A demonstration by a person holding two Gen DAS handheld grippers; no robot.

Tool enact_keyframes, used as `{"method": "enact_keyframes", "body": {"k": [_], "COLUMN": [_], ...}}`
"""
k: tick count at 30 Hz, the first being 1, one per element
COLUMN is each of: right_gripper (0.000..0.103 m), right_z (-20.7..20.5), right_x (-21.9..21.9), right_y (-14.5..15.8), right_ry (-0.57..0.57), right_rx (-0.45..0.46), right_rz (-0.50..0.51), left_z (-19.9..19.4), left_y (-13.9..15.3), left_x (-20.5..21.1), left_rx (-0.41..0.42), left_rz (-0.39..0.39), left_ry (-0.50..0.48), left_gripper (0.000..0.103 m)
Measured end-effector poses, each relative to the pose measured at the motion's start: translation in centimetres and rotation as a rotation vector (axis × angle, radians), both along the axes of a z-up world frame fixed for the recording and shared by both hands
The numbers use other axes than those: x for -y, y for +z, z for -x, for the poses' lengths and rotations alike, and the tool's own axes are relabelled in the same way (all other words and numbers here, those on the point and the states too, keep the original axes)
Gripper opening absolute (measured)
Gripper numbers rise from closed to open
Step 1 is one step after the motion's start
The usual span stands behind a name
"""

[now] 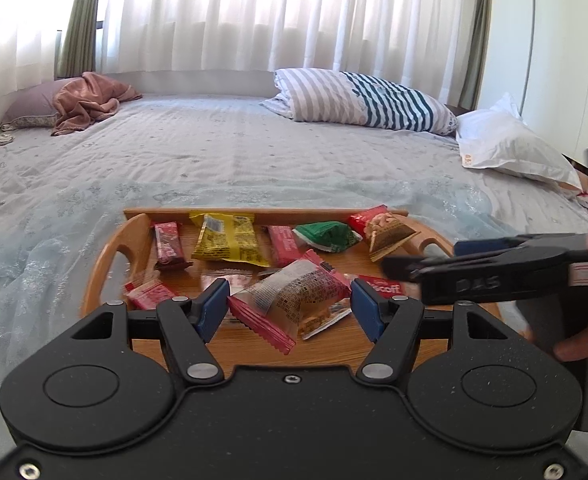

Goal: Organize snacks
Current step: 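Lower the pink-striped packet onto the tray and open the left tool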

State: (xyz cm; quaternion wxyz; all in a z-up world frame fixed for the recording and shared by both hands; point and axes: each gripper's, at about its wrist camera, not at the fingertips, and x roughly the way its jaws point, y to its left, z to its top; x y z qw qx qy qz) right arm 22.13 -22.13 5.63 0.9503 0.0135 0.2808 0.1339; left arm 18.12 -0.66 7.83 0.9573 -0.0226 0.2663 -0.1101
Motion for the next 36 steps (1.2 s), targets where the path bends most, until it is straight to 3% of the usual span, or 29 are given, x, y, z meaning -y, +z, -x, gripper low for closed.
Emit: {"method": "enact_keyframes", "body": {"k": [9, 18, 28, 36], "right_gripper": [0.103, 0.103, 0.103, 0.103], "right_z": [5.9, 8.3, 9.1, 10.4], "right_x": [7.1, 10.9, 12.2, 11.5], "right_y": [2.1, 0.9, -0.6, -1.2], "right_ry": [-0.198, -0.277, -0.296, -0.303], "right_rx": [0.104, 0.085, 0.051, 0.026], "right_rz": [-0.054, -0.073, -0.102, -0.113], "left_z": [-3.8, -7.8, -9.4, -9.4], "left_y": [-0.9, -2.8, -4.7, -3.6], "left_x": [7.0, 13.7, 15.7, 15.4], "left_rx": [-0.051, -0.099, -0.138, -0.135], "left_rz": [-0.023, -0.114, -0.174, -0.146], "left_ry": [-0.132, -0.201, -0.192, -0.193], "left_gripper": [0.064, 0.065, 0.073, 0.083]}}
